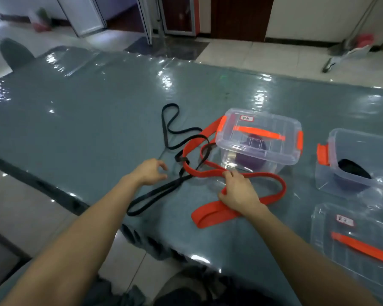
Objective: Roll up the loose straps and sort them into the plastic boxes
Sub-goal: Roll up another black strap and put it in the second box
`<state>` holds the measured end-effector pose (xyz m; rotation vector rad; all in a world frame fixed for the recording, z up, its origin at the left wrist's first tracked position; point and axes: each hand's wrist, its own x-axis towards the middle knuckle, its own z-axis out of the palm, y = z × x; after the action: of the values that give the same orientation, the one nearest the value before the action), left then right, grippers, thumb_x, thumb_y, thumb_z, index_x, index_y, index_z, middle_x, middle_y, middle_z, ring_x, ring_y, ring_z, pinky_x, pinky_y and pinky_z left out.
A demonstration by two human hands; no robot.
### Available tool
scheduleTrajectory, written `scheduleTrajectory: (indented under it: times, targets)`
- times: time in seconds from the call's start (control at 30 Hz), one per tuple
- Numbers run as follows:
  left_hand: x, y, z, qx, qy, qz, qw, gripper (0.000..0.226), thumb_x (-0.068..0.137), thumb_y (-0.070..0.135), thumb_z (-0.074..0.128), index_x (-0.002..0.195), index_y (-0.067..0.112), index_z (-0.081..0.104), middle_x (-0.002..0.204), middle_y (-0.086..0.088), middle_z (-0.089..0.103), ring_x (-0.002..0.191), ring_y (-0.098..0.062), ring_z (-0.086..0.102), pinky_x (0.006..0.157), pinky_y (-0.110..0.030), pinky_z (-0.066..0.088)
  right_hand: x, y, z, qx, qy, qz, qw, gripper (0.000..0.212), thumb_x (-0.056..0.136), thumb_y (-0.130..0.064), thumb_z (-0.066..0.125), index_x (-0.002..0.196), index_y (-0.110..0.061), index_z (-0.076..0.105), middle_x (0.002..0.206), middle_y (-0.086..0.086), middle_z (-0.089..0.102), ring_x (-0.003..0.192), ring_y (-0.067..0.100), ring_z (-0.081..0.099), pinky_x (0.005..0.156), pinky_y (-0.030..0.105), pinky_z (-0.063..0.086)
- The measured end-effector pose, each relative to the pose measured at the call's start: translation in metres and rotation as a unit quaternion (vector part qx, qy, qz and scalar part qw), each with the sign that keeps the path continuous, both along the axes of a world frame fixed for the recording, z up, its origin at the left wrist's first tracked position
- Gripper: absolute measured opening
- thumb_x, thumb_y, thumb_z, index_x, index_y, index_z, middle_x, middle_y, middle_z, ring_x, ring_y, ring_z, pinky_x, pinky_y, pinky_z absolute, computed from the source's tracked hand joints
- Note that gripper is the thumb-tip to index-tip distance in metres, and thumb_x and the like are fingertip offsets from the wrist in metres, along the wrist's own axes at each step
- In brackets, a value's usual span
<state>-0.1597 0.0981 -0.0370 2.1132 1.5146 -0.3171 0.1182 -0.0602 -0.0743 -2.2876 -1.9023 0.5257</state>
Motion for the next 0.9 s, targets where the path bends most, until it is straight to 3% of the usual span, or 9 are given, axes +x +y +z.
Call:
scheduleTrajectory:
  times: [0.13,0.23,0.3,0.4,0.47,0.57,0.7,0.8,0.9]
  targets:
    - [0.014,0.020,-0.029,0.001,-0.016,-0.017,1.000,0.053,0.099,0.034,0.078,0.144,0.012,0.064,0.149,-0.009,0.063,0.139,-0.028,0.059,0.117,-0.043,0.047,-0.024,0.027,-0.009,0.073,0.033,0.003,0.997,0.035,0.092,-0.030,0.069,0.118,-0.011,0.058,0.122,0.010,0.057,0.114,0.034,0.060,0.092,0.045,0.052]
    - [0.033,0.039,-0.057,-0.027,-0.016,-0.013,0.999,0.046,0.093,0.043,0.083,0.122,0.009,0.073,0.124,-0.009,0.075,0.118,-0.030,0.070,0.101,-0.044,0.057,-0.039,0.056,-0.023,0.076,0.023,0.017,0.997,0.040,0.091,-0.026,0.071,0.126,-0.011,0.059,0.127,0.008,0.060,0.122,0.032,0.058,0.100,0.041,0.049]
    - [0.046,0.047,-0.078,-0.044,-0.001,-0.019,0.999,0.055,0.084,0.057,0.087,0.110,0.011,0.072,0.110,-0.007,0.076,0.104,-0.030,0.071,0.089,-0.042,0.059,-0.045,0.076,-0.038,0.069,0.023,0.023,0.997,0.052,0.091,-0.030,0.074,0.137,-0.011,0.057,0.135,0.009,0.061,0.131,0.032,0.055,0.110,0.041,0.045]
    - [0.059,0.045,-0.108,-0.004,0.036,-0.038,0.999,0.074,0.072,0.069,0.090,0.110,0.010,0.069,0.110,-0.010,0.072,0.102,-0.031,0.071,0.086,-0.045,0.061,-0.051,0.099,-0.060,-0.014,-0.014,0.032,0.999,0.055,0.099,-0.039,0.067,0.145,-0.013,0.051,0.140,0.012,0.063,0.134,0.033,0.056,0.117,0.047,0.039]
    - [0.060,0.041,-0.121,0.004,0.018,-0.052,0.998,0.069,0.079,0.060,0.088,0.120,0.008,0.066,0.117,-0.014,0.071,0.109,-0.036,0.071,0.090,-0.049,0.061,-0.055,0.103,-0.071,-0.050,-0.033,0.025,0.998,0.039,0.103,-0.034,0.060,0.135,-0.013,0.053,0.125,0.015,0.071,0.119,0.038,0.064,0.101,0.047,0.046]
    - [0.047,0.048,-0.125,-0.024,0.004,-0.096,0.995,0.043,0.089,0.041,0.082,0.112,0.007,0.068,0.114,-0.019,0.074,0.105,-0.041,0.073,0.085,-0.047,0.061,-0.055,0.106,-0.068,-0.005,0.036,-0.020,0.999,0.021,0.102,-0.023,0.062,0.119,-0.011,0.056,0.109,0.016,0.073,0.102,0.042,0.067,0.083,0.048,0.051]
    - [-0.005,0.078,-0.103,-0.008,0.010,-0.097,0.995,0.029,0.087,0.038,0.081,0.090,0.014,0.067,0.096,-0.014,0.073,0.091,-0.036,0.073,0.077,-0.043,0.061,-0.056,0.130,-0.026,0.103,0.097,-0.038,0.989,0.018,0.100,-0.019,0.063,0.116,-0.010,0.059,0.108,0.014,0.071,0.100,0.041,0.066,0.086,0.049,0.053]
    - [-0.054,0.113,-0.082,0.031,-0.025,-0.031,0.999,0.020,0.089,0.029,0.074,0.084,0.011,0.065,0.082,-0.010,0.071,0.080,-0.034,0.070,0.068,-0.043,0.058,-0.066,0.166,0.024,0.183,0.127,-0.066,0.973,0.024,0.099,-0.018,0.063,0.121,-0.010,0.064,0.113,0.014,0.072,0.103,0.037,0.066,0.091,0.045,0.051]
    - [-0.096,0.147,-0.061,0.065,-0.037,0.031,0.997,0.020,0.088,0.021,0.070,0.076,0.015,0.055,0.070,-0.007,0.063,0.069,-0.031,0.062,0.056,-0.036,0.046,-0.072,0.196,0.079,0.251,0.192,-0.097,0.944,0.018,0.099,-0.021,0.059,0.113,-0.012,0.067,0.101,0.005,0.072,0.093,0.026,0.065,0.087,0.043,0.050]
